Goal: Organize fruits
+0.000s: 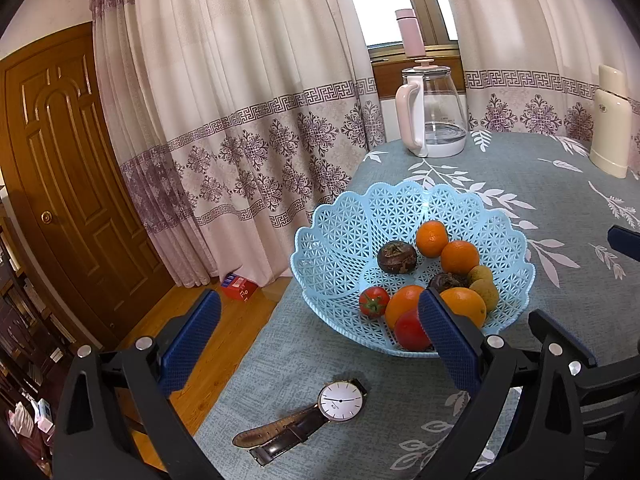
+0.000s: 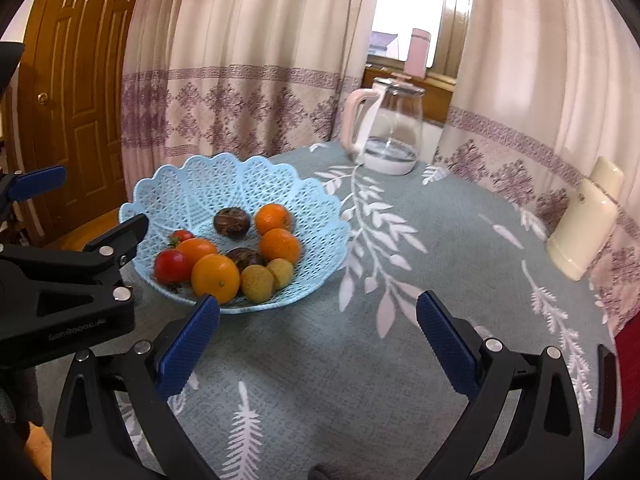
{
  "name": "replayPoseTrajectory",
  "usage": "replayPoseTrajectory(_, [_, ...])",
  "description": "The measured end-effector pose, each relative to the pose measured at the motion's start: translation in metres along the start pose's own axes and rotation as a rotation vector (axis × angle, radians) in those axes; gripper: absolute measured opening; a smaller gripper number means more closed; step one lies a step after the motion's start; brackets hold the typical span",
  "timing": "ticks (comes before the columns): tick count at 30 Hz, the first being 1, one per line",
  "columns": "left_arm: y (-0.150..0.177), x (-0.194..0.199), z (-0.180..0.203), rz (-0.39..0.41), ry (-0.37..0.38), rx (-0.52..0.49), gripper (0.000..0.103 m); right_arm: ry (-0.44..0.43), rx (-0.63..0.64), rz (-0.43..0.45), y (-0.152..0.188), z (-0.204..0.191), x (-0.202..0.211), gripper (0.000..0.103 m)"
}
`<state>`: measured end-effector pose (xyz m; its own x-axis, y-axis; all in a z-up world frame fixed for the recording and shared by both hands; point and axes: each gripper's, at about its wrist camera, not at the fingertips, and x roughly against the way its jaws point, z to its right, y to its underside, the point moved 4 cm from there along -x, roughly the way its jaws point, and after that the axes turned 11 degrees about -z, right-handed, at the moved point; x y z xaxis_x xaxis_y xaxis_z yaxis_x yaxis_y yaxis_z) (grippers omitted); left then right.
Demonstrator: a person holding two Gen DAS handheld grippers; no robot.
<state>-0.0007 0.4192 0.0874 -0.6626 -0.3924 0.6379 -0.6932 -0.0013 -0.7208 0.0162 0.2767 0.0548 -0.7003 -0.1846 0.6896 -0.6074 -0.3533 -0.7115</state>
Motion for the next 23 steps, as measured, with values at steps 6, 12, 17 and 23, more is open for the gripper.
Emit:
replayPoseTrajectory(6, [0.000,0.000,0.001,-0.001,-0.001,0.000,0.100,-0.013,-0.001,-0.009,0.002,0.000,-0.003,0.098])
replayPoseTrajectory(12, [0.000,0.001,0.000,-0.001,-0.001,0.000,0.100,-0.001,-0.002,-0.006,0.002,0.002,-0.003,0.098])
replayPoseTrajectory(17, [-0.001,0.003,0.001,0.002,-0.004,-0.001,0.100,-0.002,-0.021,-0.029,0.001,0.006,-0.004,0.098])
replayPoseTrajectory(23, [-0.003,0.010,0.005,0.008,-0.007,-0.001,0.100,0.012,-0.034,-0.028,0.002,0.014,-0.001,0.098])
